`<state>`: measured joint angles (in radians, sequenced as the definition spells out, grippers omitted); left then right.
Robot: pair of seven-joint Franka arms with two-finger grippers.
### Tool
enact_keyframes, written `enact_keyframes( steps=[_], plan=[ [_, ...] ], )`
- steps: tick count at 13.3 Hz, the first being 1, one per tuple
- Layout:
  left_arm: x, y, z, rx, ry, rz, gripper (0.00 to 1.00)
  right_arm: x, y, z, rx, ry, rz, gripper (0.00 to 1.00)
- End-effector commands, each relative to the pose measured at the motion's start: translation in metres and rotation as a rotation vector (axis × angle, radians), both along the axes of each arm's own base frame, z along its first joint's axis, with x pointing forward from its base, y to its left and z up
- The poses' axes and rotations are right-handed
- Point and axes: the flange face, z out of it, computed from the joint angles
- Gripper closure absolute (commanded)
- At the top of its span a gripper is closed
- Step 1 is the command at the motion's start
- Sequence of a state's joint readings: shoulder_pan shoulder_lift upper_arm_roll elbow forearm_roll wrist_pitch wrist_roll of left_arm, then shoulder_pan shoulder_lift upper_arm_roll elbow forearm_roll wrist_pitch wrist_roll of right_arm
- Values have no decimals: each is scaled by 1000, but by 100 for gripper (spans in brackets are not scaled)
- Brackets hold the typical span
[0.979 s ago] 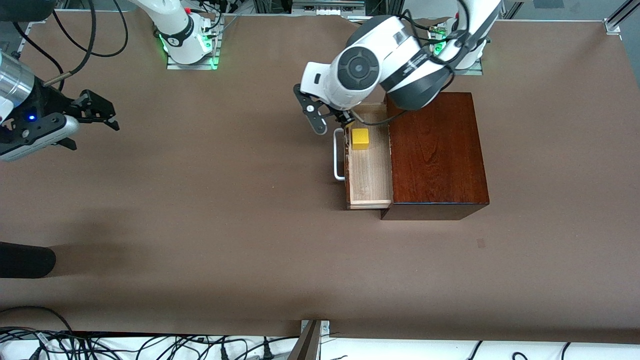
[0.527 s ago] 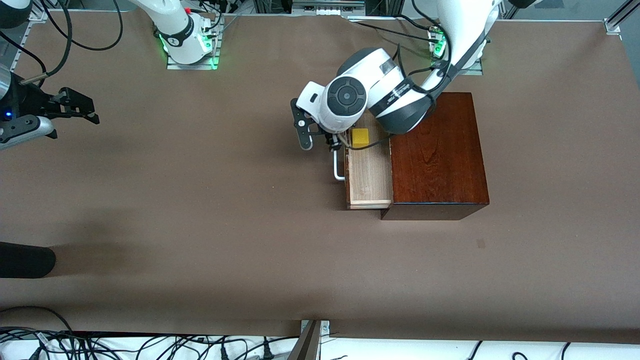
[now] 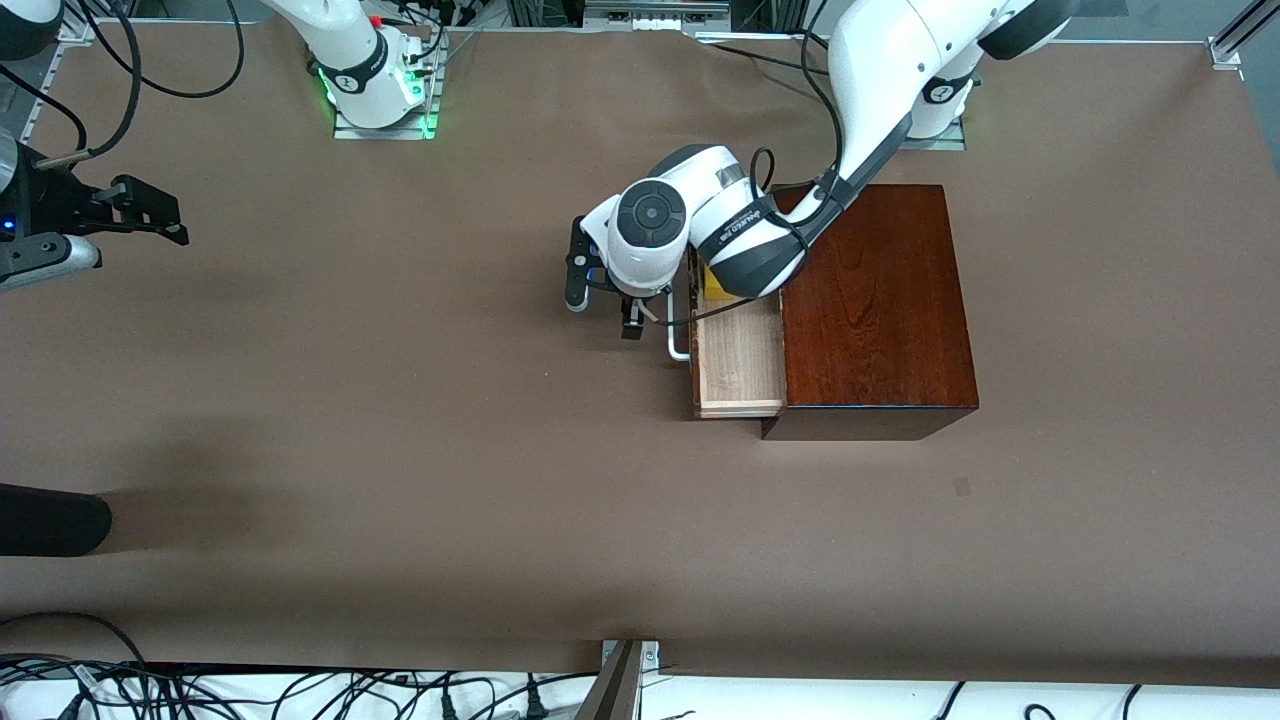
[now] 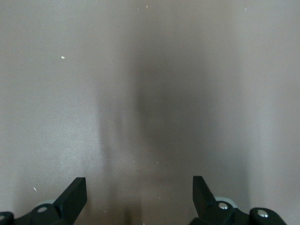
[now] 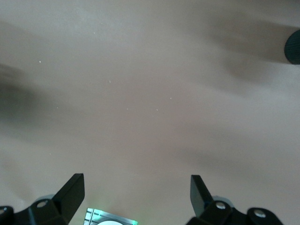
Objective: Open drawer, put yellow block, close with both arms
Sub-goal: 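Push the drawer shut into the box with the left gripper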
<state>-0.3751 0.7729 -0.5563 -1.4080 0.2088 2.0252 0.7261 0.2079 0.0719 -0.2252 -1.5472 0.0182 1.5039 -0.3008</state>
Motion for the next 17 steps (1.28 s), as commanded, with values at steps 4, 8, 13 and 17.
enact_keyframes(
  steps=[4,8,13,17],
  plan=[
    [32,37,-17,64,-51,-89,0,-18,8,7,-25,-23,11,0],
    [46,71,-17,121,5,-160,0,-12,14,9,-18,-61,12,0],
    [43,77,-12,157,45,-143,0,-10,18,26,-21,-86,6,0],
    [58,101,6,167,57,-93,0,-5,22,19,-19,-85,9,0]
  ],
)
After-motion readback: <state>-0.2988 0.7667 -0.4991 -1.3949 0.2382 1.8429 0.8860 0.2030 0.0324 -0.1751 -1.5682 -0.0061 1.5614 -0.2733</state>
